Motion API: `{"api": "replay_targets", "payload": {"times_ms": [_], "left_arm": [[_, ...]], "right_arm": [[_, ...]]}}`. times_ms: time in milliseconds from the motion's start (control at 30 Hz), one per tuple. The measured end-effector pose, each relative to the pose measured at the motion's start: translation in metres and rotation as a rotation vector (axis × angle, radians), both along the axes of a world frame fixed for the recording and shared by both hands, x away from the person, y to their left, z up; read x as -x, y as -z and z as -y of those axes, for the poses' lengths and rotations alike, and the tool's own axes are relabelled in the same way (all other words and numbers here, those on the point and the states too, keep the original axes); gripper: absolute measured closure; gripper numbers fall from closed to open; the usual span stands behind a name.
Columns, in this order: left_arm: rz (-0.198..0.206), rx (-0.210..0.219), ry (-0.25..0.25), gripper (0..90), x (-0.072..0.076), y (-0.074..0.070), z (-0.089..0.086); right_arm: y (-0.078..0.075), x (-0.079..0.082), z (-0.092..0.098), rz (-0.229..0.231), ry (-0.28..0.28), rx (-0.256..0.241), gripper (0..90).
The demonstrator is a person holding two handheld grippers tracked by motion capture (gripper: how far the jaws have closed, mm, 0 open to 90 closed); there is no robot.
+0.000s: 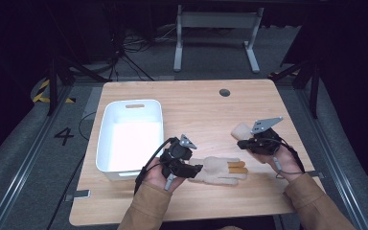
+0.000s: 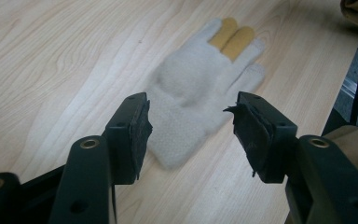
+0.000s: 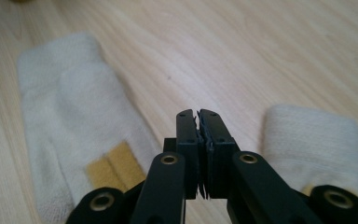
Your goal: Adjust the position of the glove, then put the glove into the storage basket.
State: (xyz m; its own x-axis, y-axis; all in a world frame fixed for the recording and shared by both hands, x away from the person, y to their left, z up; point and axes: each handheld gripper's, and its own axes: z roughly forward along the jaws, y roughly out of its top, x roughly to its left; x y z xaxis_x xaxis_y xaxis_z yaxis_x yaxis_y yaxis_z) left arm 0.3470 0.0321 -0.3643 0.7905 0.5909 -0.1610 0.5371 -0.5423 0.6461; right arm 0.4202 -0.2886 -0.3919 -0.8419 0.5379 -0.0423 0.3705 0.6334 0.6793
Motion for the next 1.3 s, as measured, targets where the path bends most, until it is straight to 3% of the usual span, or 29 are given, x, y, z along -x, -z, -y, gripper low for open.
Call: {"api": "replay_targets", "payload": {"times_ms": [233, 433, 600, 900, 1067, 1300], "left_arm": [[0.005, 0.005, -0.026, 45.4, -0.001, 0.000, -0.004], [0.009, 0.001, -0.027, 45.1, 0.000, 0.000, -0.005], [0.006, -0.004, -0.030, 45.2, -0.001, 0.001, -0.004], [0.005, -0.013, -0.036, 45.0, 0.000, 0.002, -0.005], [0.001, -0.017, -0.038, 44.8, 0.000, 0.004, -0.005], [-0.001, -0.018, -0.038, 44.6, 0.000, 0.005, -0.005]], "right_arm": [[-0.007, -0.003, 0.019, 0.010, 0.089, -0.096, 81.4], [-0.008, -0.008, 0.035, 0.046, 0.215, -0.134, 69.4], [-0.007, -0.012, 0.052, 0.072, 0.313, -0.185, 65.9], [-0.002, -0.022, 0.076, 0.049, 0.421, -0.152, 58.5], [0.009, -0.030, 0.081, -0.007, 0.448, -0.127, 55.2], [0.021, -0.035, 0.076, -0.055, 0.433, -0.070, 53.9]]}}
